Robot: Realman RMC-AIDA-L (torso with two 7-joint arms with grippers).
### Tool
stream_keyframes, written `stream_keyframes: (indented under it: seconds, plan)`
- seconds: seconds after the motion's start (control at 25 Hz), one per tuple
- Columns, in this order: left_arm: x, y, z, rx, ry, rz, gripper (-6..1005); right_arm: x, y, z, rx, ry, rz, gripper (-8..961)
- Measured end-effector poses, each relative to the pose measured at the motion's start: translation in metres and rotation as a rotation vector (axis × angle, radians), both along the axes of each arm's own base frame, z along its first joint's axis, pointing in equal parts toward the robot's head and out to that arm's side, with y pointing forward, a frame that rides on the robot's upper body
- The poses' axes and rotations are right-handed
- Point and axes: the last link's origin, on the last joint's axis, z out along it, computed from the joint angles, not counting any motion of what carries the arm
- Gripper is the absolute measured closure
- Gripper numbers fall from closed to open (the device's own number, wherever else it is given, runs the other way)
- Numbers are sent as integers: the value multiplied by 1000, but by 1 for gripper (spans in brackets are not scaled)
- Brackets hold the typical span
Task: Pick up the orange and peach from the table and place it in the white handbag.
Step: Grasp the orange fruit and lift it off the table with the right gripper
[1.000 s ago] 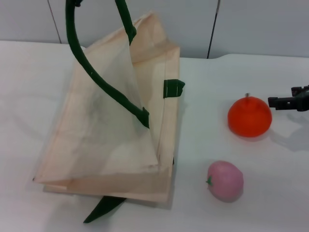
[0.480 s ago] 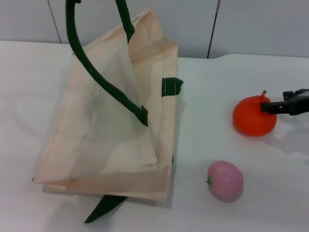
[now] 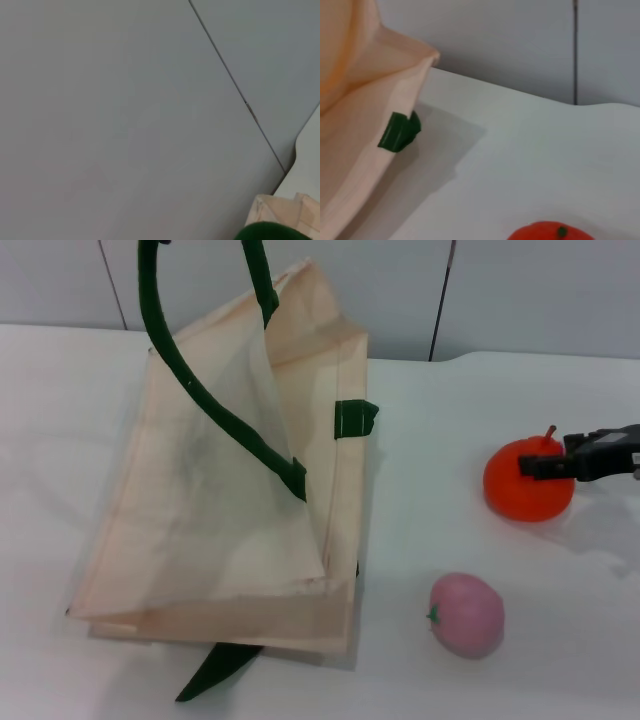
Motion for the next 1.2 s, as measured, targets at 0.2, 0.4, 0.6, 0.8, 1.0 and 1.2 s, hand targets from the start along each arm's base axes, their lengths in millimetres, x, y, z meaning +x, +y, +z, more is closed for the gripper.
stream_keyframes:
  seconds: [0.2, 0.4, 0.6, 0.8, 1.0, 1.2]
  plan:
    - [1, 0, 0, 0, 0, -4, 865, -3, 3, -8, -25, 2, 8, 69]
    - [3, 1, 0, 1, -1, -7, 866, -2, 5, -10, -22, -3, 7, 68]
    - [3, 1, 0, 1, 0, -10, 866, 1, 7, -13, -11, -7, -5, 68]
    - [4, 1, 0, 1, 0, -11, 866, 1, 12, -20, -26, -30, -11, 67]
    - [4, 1, 0, 0, 1, -11, 865, -1, 16, -23, -40, -57, -19, 78]
    - [1, 0, 0, -1, 1, -3, 865, -4, 17, -22, -39, -50, -15, 122]
